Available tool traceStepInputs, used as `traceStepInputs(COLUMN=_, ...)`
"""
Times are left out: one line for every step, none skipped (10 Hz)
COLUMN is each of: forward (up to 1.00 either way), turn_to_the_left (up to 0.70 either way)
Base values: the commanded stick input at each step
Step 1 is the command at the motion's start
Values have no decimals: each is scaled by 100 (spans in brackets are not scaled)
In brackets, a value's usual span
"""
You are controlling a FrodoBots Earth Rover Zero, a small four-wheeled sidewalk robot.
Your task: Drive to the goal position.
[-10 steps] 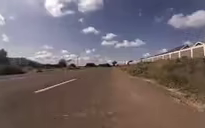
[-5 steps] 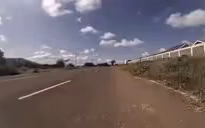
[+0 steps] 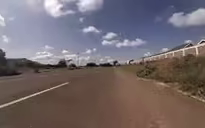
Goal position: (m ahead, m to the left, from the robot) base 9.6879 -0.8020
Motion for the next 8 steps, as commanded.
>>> traceStepInputs(forward=100, turn_to_the_left=5)
traceStepInputs(forward=100, turn_to_the_left=5)
traceStepInputs(forward=100, turn_to_the_left=5)
traceStepInputs(forward=100, turn_to_the_left=5)
traceStepInputs(forward=100, turn_to_the_left=5)
traceStepInputs(forward=100, turn_to_the_left=5)
traceStepInputs(forward=100, turn_to_the_left=-13)
traceStepInputs(forward=100, turn_to_the_left=-31)
